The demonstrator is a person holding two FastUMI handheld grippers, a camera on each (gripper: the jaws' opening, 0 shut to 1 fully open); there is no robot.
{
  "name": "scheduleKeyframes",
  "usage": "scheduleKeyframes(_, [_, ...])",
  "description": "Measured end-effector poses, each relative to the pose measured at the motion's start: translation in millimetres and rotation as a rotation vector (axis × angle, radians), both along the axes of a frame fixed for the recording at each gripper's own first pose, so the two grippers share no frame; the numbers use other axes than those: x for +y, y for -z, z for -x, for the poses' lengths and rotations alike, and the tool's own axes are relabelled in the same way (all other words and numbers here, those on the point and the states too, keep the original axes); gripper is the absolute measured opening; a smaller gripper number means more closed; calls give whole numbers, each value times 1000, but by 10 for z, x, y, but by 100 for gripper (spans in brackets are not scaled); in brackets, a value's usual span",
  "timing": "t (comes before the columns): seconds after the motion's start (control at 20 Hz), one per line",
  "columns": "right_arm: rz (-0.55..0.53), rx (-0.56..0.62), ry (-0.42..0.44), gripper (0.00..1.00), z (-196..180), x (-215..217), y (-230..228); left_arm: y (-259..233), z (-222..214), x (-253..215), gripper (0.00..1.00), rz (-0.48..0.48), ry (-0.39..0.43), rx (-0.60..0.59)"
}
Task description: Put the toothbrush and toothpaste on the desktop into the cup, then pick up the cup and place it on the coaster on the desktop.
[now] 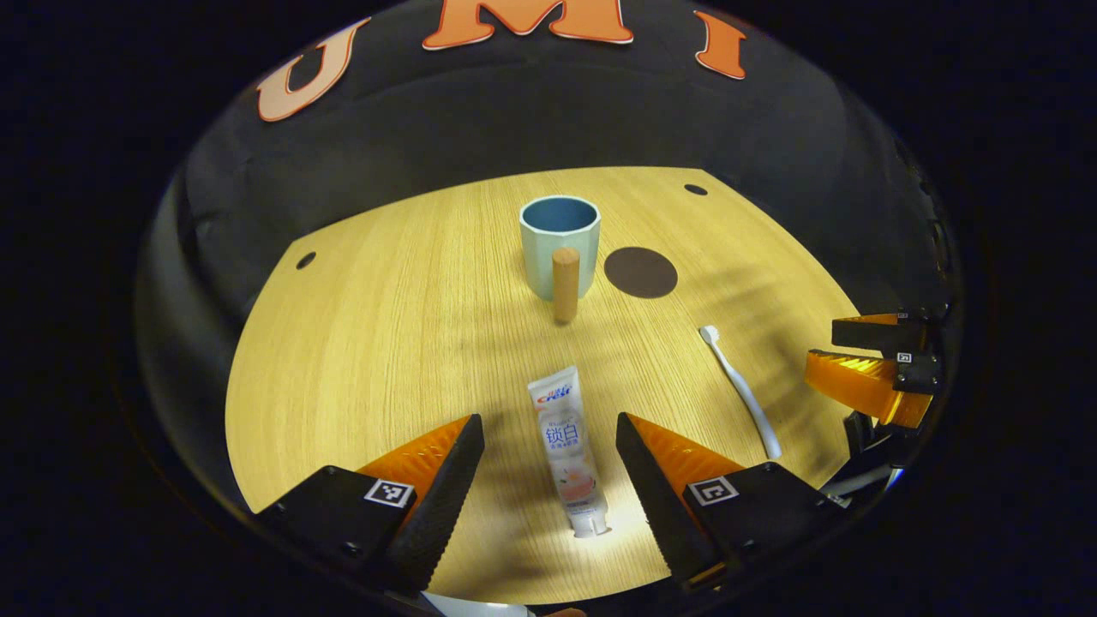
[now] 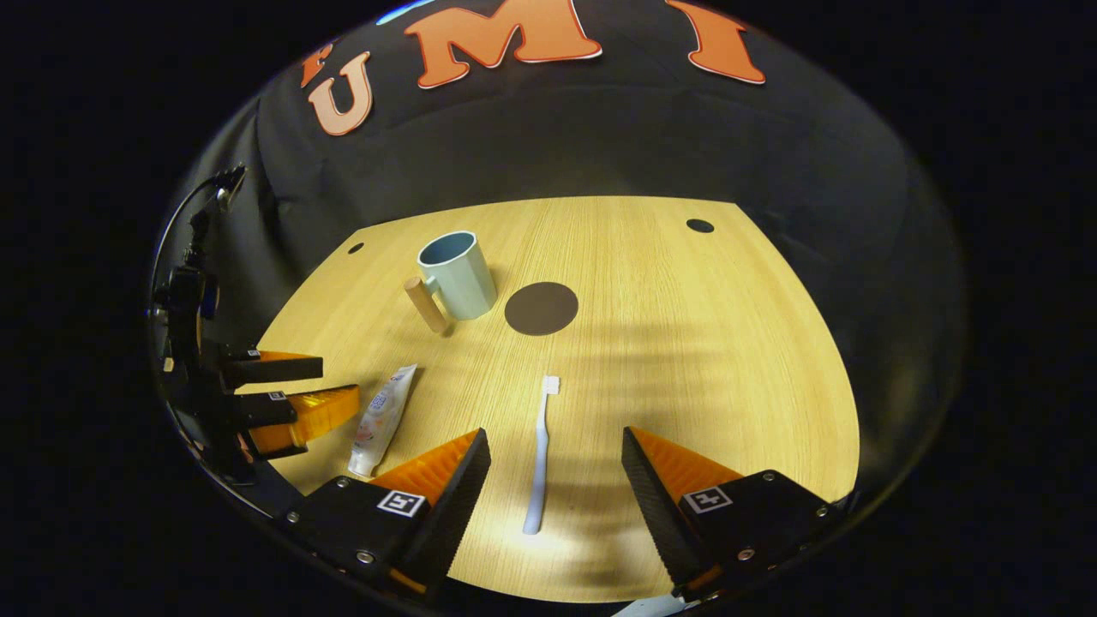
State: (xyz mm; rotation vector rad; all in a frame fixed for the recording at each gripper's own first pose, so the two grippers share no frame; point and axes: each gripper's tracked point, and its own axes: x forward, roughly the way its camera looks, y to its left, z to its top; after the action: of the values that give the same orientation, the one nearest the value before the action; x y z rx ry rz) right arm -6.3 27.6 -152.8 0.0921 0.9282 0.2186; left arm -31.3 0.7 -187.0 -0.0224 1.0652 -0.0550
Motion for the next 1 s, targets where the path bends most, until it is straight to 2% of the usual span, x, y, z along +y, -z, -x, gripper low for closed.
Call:
scheduleKeyframes(0.15, [4,52,17,93,-1,-41,55,114,55,-10,100,34,-10,104])
scheduleKeyframes(0.3, [-29,124,10,88,32,5,114,224,97,-13,99,65,-27,209])
scheduleKeyframes(0.5, [-3,167,-6,86,24,-9,250,358,138,-11,99,87,-48,303])
scheduleKeyframes(0.6, [16,185,-25,84,19,23,301,425,148,-14,99,91,-58,334])
scheduleKeyframes(0.65, [23,196,-37,83,29,38,339,428,137,-6,93,88,-61,342])
scheduleKeyframes(0.7, [26,211,-46,81,40,71,371,441,134,4,94,90,-64,351])
scheduleKeyframes(0.75, [32,223,-53,80,40,90,400,457,151,-11,90,90,-66,361])
scheduleKeyframes(0.9, [40,257,-69,78,23,137,487,464,153,-10,90,79,-51,377])
scheduleKeyframes(1.0, [48,267,-62,78,3,155,556,482,151,-22,94,68,-49,381])
